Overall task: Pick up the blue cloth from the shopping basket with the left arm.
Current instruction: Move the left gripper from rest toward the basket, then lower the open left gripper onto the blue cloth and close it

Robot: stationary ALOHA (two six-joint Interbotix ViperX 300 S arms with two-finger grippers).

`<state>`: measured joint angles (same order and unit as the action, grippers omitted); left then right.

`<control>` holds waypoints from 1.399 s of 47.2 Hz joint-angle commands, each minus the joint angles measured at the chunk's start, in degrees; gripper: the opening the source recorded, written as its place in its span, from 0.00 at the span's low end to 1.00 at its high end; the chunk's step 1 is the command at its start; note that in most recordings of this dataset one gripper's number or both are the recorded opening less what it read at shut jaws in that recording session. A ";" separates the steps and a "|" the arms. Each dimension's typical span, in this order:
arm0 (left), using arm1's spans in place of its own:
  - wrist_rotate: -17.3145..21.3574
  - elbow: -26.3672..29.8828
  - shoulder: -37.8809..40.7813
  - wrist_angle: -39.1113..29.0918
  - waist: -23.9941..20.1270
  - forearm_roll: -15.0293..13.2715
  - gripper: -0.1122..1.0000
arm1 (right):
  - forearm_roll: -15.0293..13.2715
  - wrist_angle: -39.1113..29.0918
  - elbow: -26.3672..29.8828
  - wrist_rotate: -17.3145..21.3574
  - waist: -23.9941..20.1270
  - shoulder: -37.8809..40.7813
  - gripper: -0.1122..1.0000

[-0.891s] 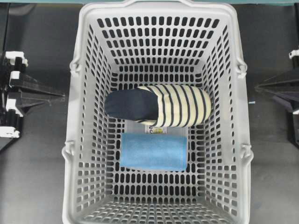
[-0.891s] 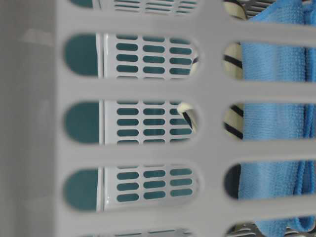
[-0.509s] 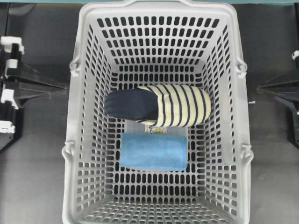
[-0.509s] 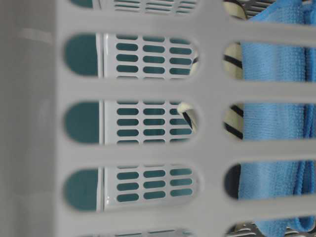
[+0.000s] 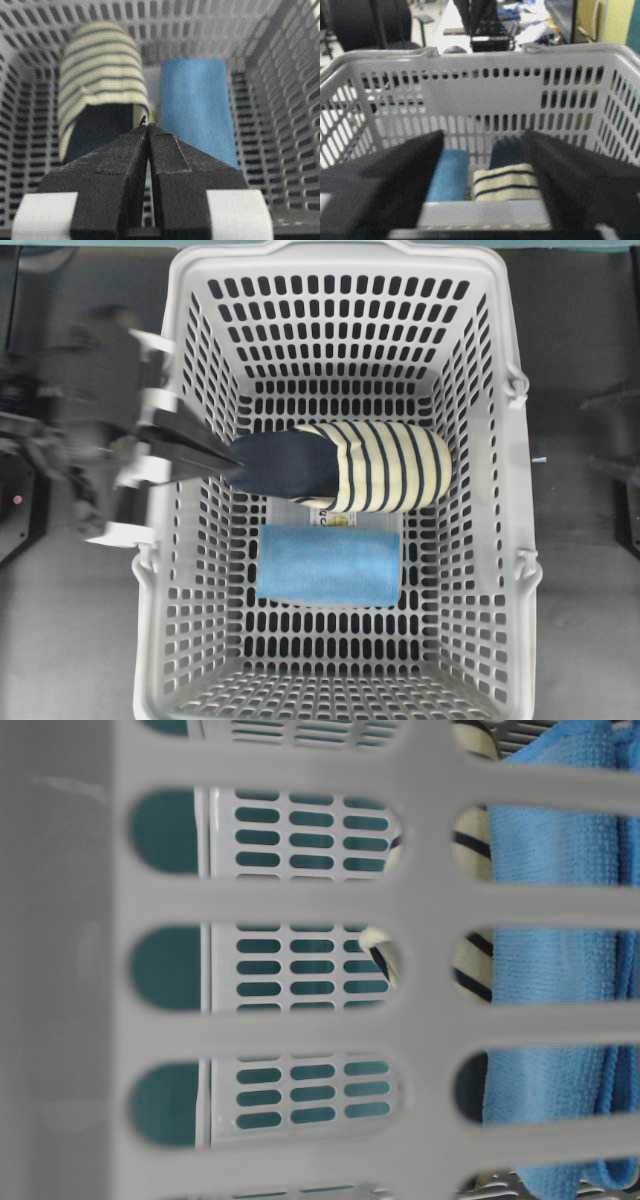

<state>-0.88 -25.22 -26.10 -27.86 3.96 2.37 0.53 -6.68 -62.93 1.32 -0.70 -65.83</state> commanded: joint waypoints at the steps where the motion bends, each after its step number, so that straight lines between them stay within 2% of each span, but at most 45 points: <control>1: -0.18 5.01 3.78 -4.22 0.18 0.18 0.10 | 0.18 0.00 1.41 0.53 0.00 0.26 0.78; 4: 0.00 7.65 7.03 -7.65 0.18 0.26 0.10 | 0.18 0.00 1.32 0.70 0.00 0.26 0.84; 11: -0.26 11.43 12.57 -9.84 0.18 0.26 0.14 | 0.09 0.62 0.88 0.70 0.26 0.26 0.83; 14: -0.53 12.92 15.47 -10.02 0.53 0.18 0.27 | 0.18 0.62 0.62 0.70 0.44 0.18 0.83; 22: -2.11 15.73 22.41 -10.46 2.55 0.18 0.76 | 0.18 0.62 0.18 0.79 0.53 0.09 0.83; 25: -2.90 16.44 25.05 -10.46 3.43 0.18 0.87 | 0.18 0.70 -0.09 0.79 0.70 0.00 0.83; 27: -3.87 17.14 26.98 -10.46 4.04 0.26 0.90 | 0.18 0.70 -0.44 0.79 0.70 -0.09 0.83; 36: -8.96 19.78 32.26 -10.46 5.71 0.26 0.89 | 0.18 0.70 -1.32 1.23 0.70 -0.35 0.83; 42: -10.37 19.34 34.10 -10.46 5.80 0.26 0.89 | 0.18 0.79 -1.41 1.41 0.70 -0.35 0.83; 66: -9.93 17.58 38.32 -10.90 5.71 0.18 0.86 | 0.09 0.88 -1.76 1.41 0.97 -0.35 0.83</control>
<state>-10.81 -7.56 12.39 -38.85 9.84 2.46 0.53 -6.42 -65.21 2.64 0.00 -66.53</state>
